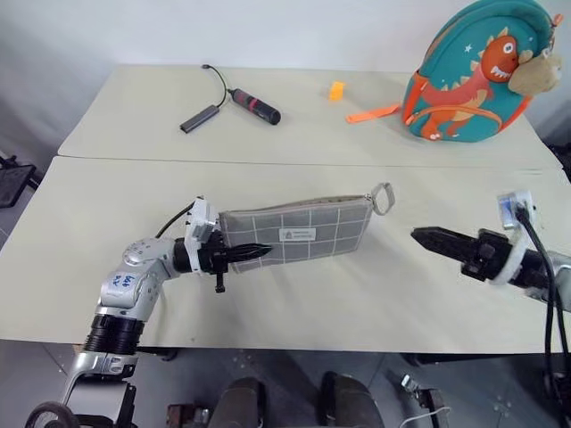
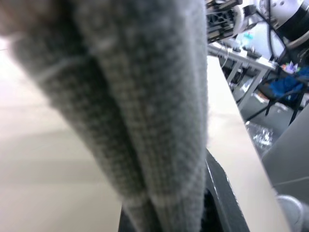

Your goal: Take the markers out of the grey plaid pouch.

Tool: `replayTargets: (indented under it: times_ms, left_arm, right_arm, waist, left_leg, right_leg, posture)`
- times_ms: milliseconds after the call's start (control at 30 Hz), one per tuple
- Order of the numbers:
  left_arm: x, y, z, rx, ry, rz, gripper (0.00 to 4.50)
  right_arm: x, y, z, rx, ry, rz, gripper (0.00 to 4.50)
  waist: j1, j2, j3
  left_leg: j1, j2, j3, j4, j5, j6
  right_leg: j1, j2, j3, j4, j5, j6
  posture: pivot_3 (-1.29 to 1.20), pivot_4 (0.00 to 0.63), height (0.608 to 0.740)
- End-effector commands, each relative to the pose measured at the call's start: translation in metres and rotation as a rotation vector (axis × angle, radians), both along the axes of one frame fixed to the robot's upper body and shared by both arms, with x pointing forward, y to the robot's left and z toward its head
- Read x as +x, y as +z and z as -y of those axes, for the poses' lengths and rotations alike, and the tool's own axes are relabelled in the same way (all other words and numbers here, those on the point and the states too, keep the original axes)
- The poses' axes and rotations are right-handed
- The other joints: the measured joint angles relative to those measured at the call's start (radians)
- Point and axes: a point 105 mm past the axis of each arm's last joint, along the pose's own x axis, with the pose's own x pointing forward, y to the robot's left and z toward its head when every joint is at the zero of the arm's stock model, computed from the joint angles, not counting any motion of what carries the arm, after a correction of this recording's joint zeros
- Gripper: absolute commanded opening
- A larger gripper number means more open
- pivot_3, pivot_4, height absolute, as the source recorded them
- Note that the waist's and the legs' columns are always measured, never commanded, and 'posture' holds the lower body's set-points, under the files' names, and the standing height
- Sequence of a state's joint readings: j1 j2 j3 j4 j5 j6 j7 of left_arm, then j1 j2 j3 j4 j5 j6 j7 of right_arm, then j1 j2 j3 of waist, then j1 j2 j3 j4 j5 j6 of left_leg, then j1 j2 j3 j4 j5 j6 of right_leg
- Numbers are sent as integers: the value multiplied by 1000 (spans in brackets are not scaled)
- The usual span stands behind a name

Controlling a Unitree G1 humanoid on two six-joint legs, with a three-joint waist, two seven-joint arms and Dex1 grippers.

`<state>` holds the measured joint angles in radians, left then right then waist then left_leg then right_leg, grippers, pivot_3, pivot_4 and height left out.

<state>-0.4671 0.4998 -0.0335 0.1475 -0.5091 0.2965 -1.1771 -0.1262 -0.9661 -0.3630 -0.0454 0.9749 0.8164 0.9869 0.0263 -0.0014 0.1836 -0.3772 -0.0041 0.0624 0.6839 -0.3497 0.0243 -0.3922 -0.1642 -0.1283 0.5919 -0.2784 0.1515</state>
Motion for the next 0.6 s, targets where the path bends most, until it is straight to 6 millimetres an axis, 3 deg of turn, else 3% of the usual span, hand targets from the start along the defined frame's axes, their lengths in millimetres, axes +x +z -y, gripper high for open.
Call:
replayTargets:
  times_ms: [33, 133, 233, 267, 333, 400, 433, 600]
  left_arm:
    - [3, 6, 9, -17, -19, 68, 0]
    - [3, 1, 16, 19, -50, 95, 0]
    - [5, -4, 23, 59, -64, 128, 0]
    - [5, -4, 29, 61, -74, 135, 0]
    - [7, -4, 42, 67, -90, 113, 0]
    - [5, -5, 50, 71, -110, 72, 0]
    - [6, -6, 53, 86, -108, 69, 0]
    - [4, -11, 65, 151, -116, 103, 0]
  right_arm:
    - [-9, -4, 28, -158, 9, 83, 1606]
    - [-12, -5, 46, -187, -29, 71, 1606]
    - [-12, 8, 52, -162, -52, 105, 1606]
    - [-13, 24, 49, -134, -39, 125, 1432]
    - [-12, 60, 27, -103, 30, 223, 1004]
    - [-13, 82, 2, -114, 120, 308, 362]
    - [-14, 86, -9, -120, 163, 315, 43]
    - [-19, 82, -65, -206, 386, 378, 43]
  waist:
    - [0, 0, 0]
    - [0, 0, 0]
    - [-1, 0, 0]
    - [-2, 0, 0]
    - [-3, 1, 1]
    - [-5, 2, 1]
    - [-4, 2, 1]
    - [1, -1, 1]
  left_leg:
    - [1, 0, 0, 0, 0, 0]
    - [1, 0, 0, 0, 0, 0]
    - [1, 0, 0, 0, 0, 0]
    - [1, 0, 0, 0, 0, 0]
    - [1, 0, 0, 0, 0, 0]
    - [2, 1, 0, 1, 0, 0]
    - [2, 1, 0, 1, 0, 0]
    - [2, 1, -2, 1, 0, -1]
  right_leg:
    - [0, 0, 0, 0, 0, 0]
    - [1, 0, 0, 0, 0, 0]
    - [1, 0, 0, 0, 0, 0]
    - [1, 0, 0, 0, 0, 0]
    - [1, 0, 0, 0, 0, 0]
    - [0, 0, 1, 1, 0, 0]
    - [0, 0, 1, 1, 0, 0]
    - [2, 0, -1, 0, 0, -1]
  posture:
    - [0, 150, 740]
    - [0, 150, 740]
    - [0, 150, 740]
    - [0, 150, 740]
    - [0, 150, 740]
    - [0, 150, 740]
    - [0, 150, 740]
    - [0, 150, 740]
